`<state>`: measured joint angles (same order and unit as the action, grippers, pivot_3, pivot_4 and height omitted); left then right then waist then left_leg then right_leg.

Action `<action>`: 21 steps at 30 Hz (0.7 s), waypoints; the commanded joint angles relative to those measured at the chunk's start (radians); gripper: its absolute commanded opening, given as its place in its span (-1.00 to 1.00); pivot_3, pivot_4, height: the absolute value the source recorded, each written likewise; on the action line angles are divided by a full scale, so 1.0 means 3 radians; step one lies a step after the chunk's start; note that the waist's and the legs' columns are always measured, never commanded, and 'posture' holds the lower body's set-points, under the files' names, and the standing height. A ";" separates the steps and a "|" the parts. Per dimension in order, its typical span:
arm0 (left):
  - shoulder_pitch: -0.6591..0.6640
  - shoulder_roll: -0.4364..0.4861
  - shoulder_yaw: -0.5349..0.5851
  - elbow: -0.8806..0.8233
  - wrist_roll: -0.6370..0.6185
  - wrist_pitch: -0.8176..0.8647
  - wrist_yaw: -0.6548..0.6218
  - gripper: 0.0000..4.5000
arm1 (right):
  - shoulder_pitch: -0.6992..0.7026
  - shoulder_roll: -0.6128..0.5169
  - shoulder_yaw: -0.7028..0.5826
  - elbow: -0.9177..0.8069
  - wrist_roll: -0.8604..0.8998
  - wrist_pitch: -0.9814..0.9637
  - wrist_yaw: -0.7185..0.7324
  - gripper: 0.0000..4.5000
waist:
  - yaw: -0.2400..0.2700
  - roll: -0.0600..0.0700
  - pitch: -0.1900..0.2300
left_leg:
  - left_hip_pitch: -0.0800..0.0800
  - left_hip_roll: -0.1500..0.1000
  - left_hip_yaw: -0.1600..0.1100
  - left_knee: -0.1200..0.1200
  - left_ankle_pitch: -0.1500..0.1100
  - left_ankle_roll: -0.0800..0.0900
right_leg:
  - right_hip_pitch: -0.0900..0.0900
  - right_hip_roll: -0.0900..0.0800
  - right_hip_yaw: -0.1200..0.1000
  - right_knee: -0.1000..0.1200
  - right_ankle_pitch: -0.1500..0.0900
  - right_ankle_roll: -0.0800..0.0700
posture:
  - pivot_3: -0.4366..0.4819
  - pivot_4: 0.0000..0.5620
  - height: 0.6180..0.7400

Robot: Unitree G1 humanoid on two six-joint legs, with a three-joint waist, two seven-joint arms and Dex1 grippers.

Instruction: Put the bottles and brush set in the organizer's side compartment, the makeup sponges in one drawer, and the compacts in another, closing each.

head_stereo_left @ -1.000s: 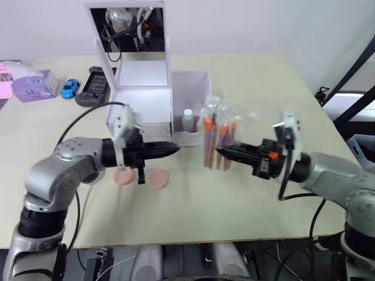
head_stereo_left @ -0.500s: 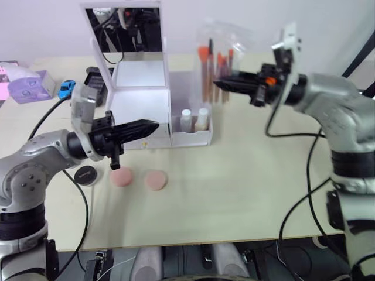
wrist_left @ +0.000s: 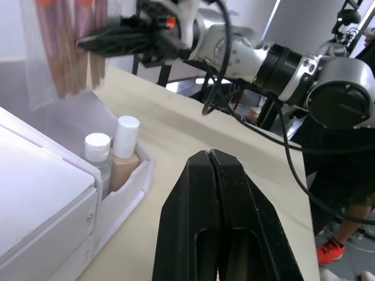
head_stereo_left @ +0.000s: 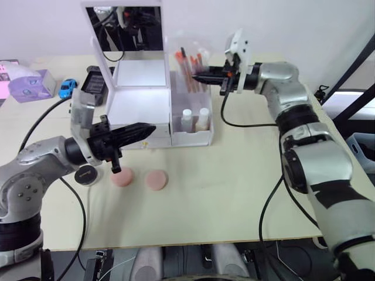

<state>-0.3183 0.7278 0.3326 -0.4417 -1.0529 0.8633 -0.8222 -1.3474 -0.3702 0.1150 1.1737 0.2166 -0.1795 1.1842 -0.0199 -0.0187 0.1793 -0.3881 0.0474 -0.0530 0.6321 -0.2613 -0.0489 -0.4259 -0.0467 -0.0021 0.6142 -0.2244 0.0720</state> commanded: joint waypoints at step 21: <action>-0.0027 0.0078 -0.0136 -0.0098 0.0101 -0.0177 -0.0025 -1.00 | -0.0081 0.0223 -0.0418 0.0457 -0.0483 -0.0052 -0.0092 0.30 | -0.0004 0.0001 0.0001 | 0.0005 0.0000 0.0000 0.0001 0.0004 -0.0007 | 0.0000 0.0000 0.0001 0.0010 0.0002 0.0001 | -0.05 -0.47 0.98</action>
<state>-0.3099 0.7435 0.2874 -0.4532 -1.0162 0.8353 -0.8263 -1.3433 -0.2933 0.0210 1.3245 0.0624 -0.1938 1.1488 -0.0210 -0.0183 0.1795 -0.3865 0.0474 -0.0530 0.6322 -0.2600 -0.0512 -0.4258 -0.0467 -0.0016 0.6173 -0.2239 0.0722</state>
